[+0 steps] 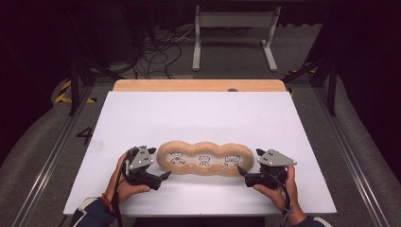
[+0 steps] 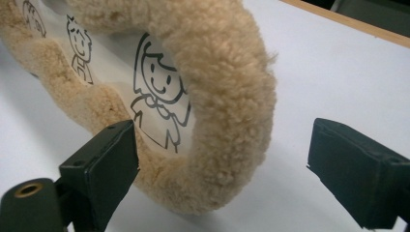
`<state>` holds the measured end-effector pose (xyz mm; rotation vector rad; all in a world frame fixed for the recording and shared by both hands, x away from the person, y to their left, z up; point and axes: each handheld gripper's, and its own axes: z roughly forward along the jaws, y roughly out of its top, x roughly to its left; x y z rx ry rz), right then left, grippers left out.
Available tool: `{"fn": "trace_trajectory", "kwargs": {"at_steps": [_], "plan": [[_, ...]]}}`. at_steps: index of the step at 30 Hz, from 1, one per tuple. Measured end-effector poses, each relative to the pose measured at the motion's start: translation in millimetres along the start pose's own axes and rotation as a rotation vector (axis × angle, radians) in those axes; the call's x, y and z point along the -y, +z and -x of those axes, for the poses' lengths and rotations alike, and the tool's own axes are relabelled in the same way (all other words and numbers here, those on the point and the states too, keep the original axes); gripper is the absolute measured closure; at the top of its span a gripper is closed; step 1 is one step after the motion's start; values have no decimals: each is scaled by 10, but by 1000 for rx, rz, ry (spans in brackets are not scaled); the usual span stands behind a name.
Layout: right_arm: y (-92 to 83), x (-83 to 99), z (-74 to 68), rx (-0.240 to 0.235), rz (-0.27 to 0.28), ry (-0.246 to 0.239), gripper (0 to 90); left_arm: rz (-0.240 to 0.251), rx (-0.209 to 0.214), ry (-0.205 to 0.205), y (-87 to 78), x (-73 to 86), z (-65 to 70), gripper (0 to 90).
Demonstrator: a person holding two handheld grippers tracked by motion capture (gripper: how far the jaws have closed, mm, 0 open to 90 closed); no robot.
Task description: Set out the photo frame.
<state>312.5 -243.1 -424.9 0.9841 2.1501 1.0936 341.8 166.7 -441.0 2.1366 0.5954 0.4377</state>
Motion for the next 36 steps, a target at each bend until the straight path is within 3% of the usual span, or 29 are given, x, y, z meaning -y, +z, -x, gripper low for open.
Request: {"fn": "trace_trajectory", "kwargs": {"at_steps": [14, 25, 36], "plan": [[-41, -28, 17, 9, -21, -57, 107, 7, -34, 53, -94, -23, 7, 47], [-75, 14, 31, 3, -55, -89, 123, 1, -38, 44, -217, 78, -16, 49], [-145, 69, 53, 13, -64, -86, 129, 0, -59, 47, -299, 161, -21, 58]]}}
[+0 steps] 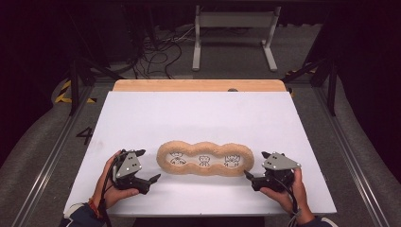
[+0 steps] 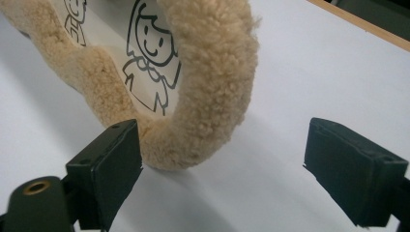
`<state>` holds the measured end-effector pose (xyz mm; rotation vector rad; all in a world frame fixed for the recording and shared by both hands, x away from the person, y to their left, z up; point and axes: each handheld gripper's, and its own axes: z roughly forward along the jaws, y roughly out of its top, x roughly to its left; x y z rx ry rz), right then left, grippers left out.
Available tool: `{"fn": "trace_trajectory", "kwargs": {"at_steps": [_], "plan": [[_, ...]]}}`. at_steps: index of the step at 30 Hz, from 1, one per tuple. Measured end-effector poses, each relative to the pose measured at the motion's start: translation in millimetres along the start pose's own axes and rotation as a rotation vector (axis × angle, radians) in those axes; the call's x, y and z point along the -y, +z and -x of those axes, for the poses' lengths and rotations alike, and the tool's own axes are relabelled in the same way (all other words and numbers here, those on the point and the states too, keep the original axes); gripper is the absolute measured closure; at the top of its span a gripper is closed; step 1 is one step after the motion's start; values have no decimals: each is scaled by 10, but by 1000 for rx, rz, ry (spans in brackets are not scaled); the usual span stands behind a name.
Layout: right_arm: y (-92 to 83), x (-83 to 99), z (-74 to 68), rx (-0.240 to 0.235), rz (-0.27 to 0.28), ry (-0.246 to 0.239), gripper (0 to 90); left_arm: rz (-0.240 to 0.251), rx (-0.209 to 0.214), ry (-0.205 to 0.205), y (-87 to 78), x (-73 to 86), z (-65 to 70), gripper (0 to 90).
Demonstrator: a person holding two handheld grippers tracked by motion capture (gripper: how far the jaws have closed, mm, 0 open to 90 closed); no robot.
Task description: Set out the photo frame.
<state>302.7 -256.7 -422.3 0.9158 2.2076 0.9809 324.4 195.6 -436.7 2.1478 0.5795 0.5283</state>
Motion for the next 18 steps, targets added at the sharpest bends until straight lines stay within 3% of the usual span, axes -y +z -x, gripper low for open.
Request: {"fn": "trace_trajectory", "kwargs": {"at_steps": [6, 18], "plan": [[-31, 38, 6, -13, 9, -12, 124, -2, -10, 1, -39, 41, -6, 59], [-111, 141, 61, -45, 32, 8, 119, 3, -7, -20, -136, 150, -38, 59]]}}
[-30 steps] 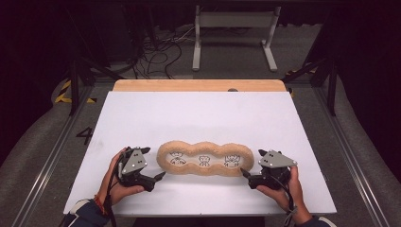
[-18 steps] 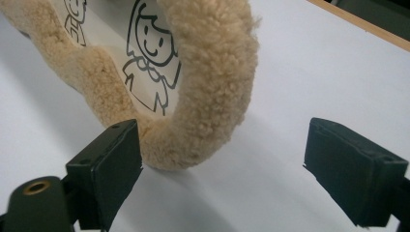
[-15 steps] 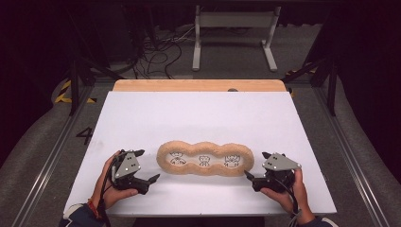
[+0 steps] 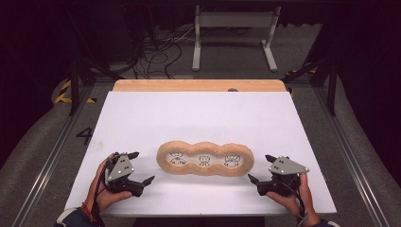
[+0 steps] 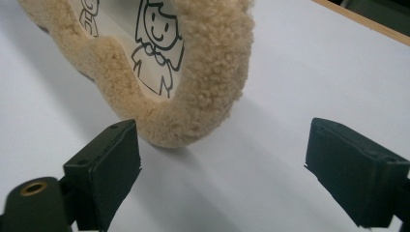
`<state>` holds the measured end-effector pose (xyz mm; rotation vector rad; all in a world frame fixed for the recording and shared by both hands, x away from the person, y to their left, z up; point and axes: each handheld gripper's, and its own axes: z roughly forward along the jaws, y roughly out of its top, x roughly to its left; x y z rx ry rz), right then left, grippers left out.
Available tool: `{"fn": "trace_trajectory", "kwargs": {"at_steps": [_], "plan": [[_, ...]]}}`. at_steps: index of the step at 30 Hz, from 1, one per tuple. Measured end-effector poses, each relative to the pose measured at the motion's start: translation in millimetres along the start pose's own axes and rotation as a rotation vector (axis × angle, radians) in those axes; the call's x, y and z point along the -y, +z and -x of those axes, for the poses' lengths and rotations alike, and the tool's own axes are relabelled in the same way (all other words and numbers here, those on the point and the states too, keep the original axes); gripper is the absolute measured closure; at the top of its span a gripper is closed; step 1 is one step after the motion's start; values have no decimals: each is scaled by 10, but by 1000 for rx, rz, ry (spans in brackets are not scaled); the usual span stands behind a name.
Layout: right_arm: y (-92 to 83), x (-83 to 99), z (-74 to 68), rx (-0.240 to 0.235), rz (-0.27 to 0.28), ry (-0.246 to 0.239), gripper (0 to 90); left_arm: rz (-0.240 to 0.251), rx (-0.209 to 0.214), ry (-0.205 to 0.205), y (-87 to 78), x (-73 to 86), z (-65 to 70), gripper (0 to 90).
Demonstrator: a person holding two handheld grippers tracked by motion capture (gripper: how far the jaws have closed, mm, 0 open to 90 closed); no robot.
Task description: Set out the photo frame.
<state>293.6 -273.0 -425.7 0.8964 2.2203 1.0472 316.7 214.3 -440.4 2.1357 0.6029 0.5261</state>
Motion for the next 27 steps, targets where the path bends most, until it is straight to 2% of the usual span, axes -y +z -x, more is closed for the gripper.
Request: {"fn": "trace_trajectory", "kwargs": {"at_steps": [8, 16, 27], "plan": [[-58, 77, 45, 12, -2, 0, 114, -13, -8, -7, -65, 90, -30, 59], [-84, 159, 95, 40, -11, 24, 114, -31, -24, -22, -115, 190, -74, 59], [-121, 260, 160, 104, -8, 53, 113, -40, -41, -51, -191, 315, -133, 61]]}}
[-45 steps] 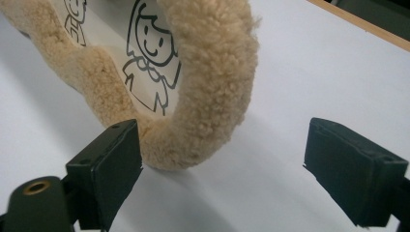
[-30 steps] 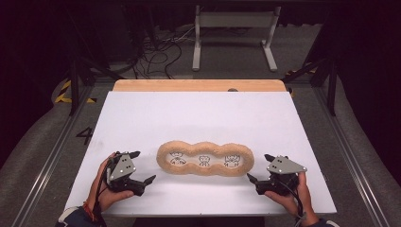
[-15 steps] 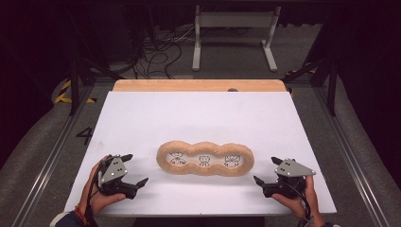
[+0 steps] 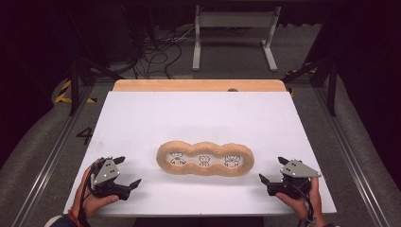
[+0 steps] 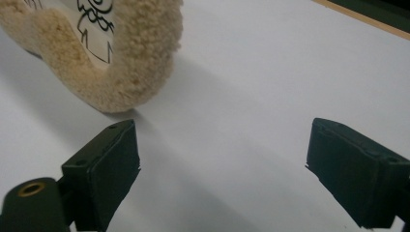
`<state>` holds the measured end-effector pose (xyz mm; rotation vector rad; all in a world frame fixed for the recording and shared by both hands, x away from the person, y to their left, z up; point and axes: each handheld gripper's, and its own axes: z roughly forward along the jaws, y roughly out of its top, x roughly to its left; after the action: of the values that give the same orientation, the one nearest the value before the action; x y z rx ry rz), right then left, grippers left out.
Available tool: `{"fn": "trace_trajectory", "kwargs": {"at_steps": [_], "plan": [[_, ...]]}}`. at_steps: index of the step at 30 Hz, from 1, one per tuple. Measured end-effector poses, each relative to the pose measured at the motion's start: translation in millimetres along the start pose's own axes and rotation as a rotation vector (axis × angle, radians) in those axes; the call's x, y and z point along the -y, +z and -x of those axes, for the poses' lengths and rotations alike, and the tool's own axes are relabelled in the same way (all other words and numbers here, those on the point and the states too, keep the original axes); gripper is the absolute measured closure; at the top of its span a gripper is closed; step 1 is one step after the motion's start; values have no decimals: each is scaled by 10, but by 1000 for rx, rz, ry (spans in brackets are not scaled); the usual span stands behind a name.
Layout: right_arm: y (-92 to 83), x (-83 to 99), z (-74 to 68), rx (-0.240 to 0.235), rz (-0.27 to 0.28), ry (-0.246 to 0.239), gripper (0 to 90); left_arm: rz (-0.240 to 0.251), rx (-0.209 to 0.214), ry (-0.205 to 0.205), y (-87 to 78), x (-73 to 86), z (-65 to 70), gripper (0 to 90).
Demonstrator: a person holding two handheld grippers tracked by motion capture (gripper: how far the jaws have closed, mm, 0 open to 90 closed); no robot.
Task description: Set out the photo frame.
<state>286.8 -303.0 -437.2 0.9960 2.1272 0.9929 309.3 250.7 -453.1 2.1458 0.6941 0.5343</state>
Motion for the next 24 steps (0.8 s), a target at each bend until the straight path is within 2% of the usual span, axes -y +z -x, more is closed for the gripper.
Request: {"fn": "trace_trajectory", "kwargs": {"at_steps": [5, 8, 17, 24], "plan": [[-36, 64, 51, 17, -4, 21, 113, -5, 1, -10, -21, 42, -22, 60], [-61, 105, 77, 30, -8, 31, 113, -9, -5, -34, -33, 85, -44, 60], [-119, 183, 144, 57, 5, 61, 113, -8, -6, -71, -99, 182, -95, 60], [-135, 249, 231, 73, 3, 100, 115, -4, -17, -78, -119, 220, -135, 58]]}}
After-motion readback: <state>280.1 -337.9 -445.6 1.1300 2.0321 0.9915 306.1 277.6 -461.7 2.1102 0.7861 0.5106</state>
